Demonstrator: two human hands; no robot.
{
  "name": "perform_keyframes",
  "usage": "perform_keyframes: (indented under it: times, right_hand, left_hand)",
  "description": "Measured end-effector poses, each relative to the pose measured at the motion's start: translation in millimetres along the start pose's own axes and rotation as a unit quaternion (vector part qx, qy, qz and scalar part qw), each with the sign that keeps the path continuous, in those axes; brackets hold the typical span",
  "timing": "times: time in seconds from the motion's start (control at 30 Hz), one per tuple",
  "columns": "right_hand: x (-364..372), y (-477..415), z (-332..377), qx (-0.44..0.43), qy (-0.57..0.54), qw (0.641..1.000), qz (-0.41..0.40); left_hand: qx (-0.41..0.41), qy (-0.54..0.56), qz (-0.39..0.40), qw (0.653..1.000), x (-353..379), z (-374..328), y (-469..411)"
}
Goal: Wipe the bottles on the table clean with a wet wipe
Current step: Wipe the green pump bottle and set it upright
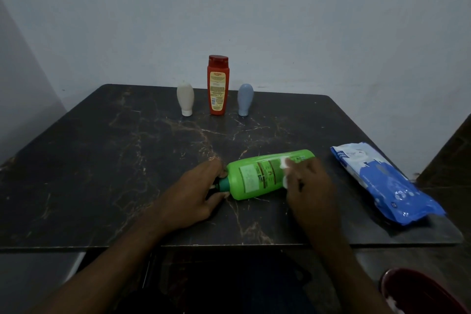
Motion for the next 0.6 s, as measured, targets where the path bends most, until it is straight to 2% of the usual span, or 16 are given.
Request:
perform_keyframes:
  times: [0.07, 0.13, 0.33, 0.43, 0.53, 0.6]
  right_hand:
    - [-11, -6, -14, 0.047, -0.011, 0.998, -0.036]
    - [-9, -5, -11, 0.044, -0.007, 0.998, -0.037]
    - [45, 24, 59, -0.083, -0.024, 0.994, 0.061]
    - [52, 29, 68, -0.119, -0.022, 0.990, 0.070]
    - [37, 19, 55, -0.106, 0.007, 0.992, 0.063]
    - [20, 6, 32, -0.067, 0.021, 0.997, 0.034]
  left_hand:
    - [-0.001, -0.003, -0.005, 1.000, 0, 0, 0]
    - [0.000, -0.007, -0.007, 1.000, 0, -1, 1]
    - [0.006, -0.015, -0.010, 1.000, 1, 0, 1]
    - [0.010, -0.009, -0.011, 1.000, 0, 0, 1]
    - [0.016, -0.012, -0.020, 1.000, 0, 1, 2]
    - [0.025, -0.015, -0.025, 0.999, -2, 0, 1]
Point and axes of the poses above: each hand's wrist, its own y-axis away from the middle knuckle, its own x-axis out of the palm, z = x × y, the point moved 2 cm from there along -y, towards the middle knuckle, and after that the axes turned 13 degrees about -y, right-handed, at the moved point
